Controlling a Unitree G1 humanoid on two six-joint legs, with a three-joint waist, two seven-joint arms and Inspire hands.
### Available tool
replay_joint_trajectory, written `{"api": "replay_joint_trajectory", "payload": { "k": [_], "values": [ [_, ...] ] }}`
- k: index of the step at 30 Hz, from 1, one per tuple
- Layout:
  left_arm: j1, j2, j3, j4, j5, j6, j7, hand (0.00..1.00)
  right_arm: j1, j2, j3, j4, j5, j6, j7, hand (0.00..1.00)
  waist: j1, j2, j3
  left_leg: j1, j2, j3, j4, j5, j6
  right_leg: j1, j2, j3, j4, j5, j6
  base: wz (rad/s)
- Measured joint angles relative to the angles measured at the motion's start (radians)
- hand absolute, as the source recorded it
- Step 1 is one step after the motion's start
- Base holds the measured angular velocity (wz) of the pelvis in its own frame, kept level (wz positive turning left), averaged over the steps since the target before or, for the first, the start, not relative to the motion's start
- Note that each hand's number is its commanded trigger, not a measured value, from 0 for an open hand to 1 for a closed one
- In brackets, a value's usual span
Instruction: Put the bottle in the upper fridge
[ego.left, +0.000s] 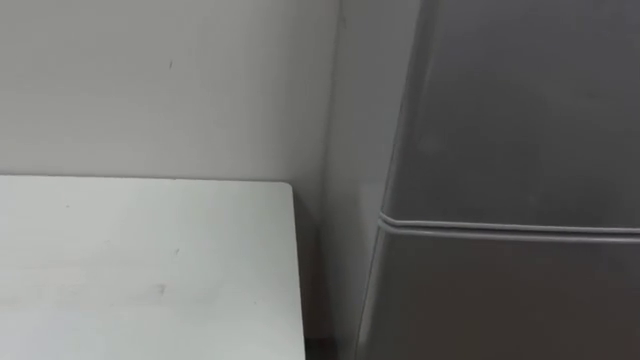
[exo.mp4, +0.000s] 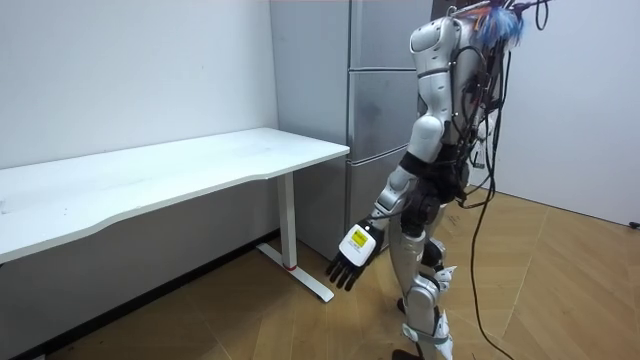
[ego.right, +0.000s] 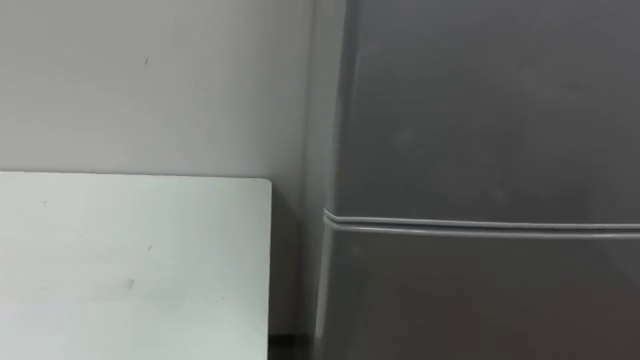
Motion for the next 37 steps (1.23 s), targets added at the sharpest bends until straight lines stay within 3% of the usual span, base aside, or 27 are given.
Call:
{"api": "replay_joint_trajectory", "payload": {
  "k": [7, 11, 17, 25, 29, 37],
  "values": [
    [0.001, -0.005, 0.001, 0.022, -0.003, -0.002, -0.020, 0.00, 0.064, 0.067, 0.125, 0.279, -0.013, 0.001, 0.141, 0.00, 0.019, 0.027, -0.0076, 0.014, 0.001, 0.002, -0.001, 0.000, 0.000, 0.009, -0.001, 0.011, 0.001, -0.005, 0.000, -0.03],
    [0.005, -0.032, 0.002, 0.032, -0.013, -0.013, -0.019, 0.00, 0.069, 0.076, 0.228, 0.456, -0.053, 0.002, 0.231, 0.00, 0.034, 0.042, -0.0055, 0.021, -0.002, 0.009, 0.000, 0.000, 0.000, 0.005, -0.001, 0.014, 0.015, -0.016, 0.001, -0.02],
    [-0.007, -0.034, -0.010, 0.103, -0.016, -0.028, -0.020, 0.00, 0.062, 0.088, 0.399, 0.656, -0.189, 0.023, 0.405, 0.00, 0.056, 0.042, -0.0034, 0.027, 0.001, 0.010, 0.000, 0.000, 0.000, 0.002, -0.002, 0.017, 0.018, -0.017, -0.002, -0.02],
    [-0.029, -0.034, -0.022, 0.144, -0.012, -0.030, -0.042, 0.00, 0.046, 0.095, 0.575, 0.726, -0.399, 0.034, 0.627, 0.00, 0.090, 0.039, -0.0007, 0.033, 0.000, 0.013, 0.000, 0.000, -0.001, 0.010, -0.002, 0.016, 0.017, -0.013, -0.002, 0.00],
    [-0.047, -0.033, -0.084, 0.164, -0.012, -0.030, -0.043, 0.00, 0.026, 0.098, 0.674, 0.726, -0.428, 0.044, 0.713, 0.00, 0.107, 0.039, -0.0003, 0.027, 0.000, 0.012, -0.001, 0.000, 0.000, 0.011, -0.002, 0.015, 0.016, -0.010, -0.001, 0.00],
    [-0.054, -0.025, -0.136, 0.164, -0.012, -0.029, -0.037, 0.00, 0.005, 0.088, 0.711, 0.731, -0.469, 0.053, 0.800, 0.00, 0.107, 0.033, 0.0008, 0.016, -0.001, -0.006, -0.001, -0.001, 0.000, 0.013, -0.002, -0.003, 0.013, -0.008, 0.000, 0.07]
  ]
}}
